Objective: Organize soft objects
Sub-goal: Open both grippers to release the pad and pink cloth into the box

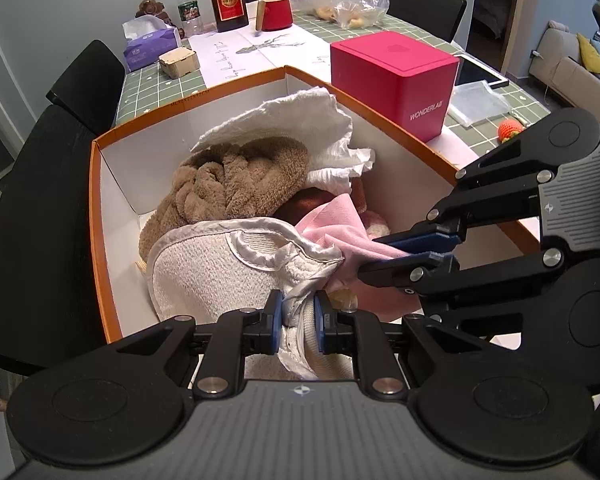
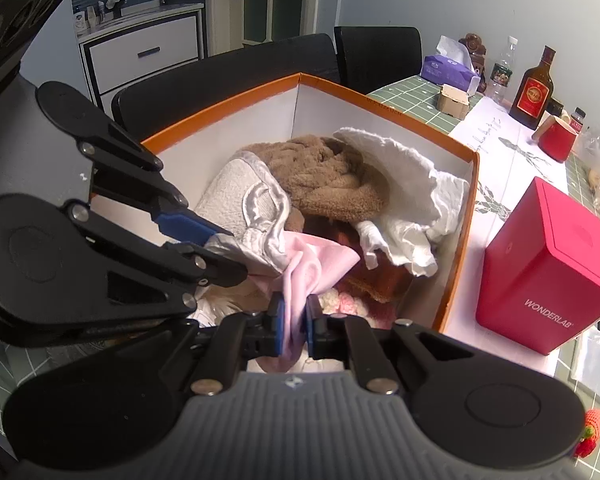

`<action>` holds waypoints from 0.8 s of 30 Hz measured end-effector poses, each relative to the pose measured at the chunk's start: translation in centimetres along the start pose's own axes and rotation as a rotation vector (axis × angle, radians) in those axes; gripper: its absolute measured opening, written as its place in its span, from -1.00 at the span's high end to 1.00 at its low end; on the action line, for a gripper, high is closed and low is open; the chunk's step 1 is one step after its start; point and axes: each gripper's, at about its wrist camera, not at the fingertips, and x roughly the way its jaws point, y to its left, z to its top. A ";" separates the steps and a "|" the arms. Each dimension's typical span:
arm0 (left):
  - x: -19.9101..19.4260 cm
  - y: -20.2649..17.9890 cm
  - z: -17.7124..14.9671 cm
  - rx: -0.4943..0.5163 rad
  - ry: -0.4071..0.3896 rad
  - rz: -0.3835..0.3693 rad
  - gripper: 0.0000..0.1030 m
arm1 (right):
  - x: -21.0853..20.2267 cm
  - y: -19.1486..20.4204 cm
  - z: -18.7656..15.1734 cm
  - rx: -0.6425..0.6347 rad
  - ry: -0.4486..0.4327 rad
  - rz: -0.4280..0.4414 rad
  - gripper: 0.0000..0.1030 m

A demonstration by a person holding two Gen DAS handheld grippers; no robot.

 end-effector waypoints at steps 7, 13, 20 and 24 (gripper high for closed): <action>0.2 0.1 -0.2 -0.004 -0.004 0.011 0.56 | 0.5 -0.2 0.1 0.015 0.021 0.005 0.78; -1.0 0.4 -0.6 -0.011 -0.036 0.025 0.40 | 0.0 -0.8 0.0 0.030 -0.016 -0.028 0.33; -3.5 0.8 -1.0 -0.044 -0.119 0.044 -0.14 | -2.3 -1.8 -0.9 0.039 -0.076 -0.015 0.24; -4.5 0.9 -0.9 -0.061 -0.165 0.063 -0.16 | -4.0 -1.9 -1.6 0.049 -0.107 -0.012 0.24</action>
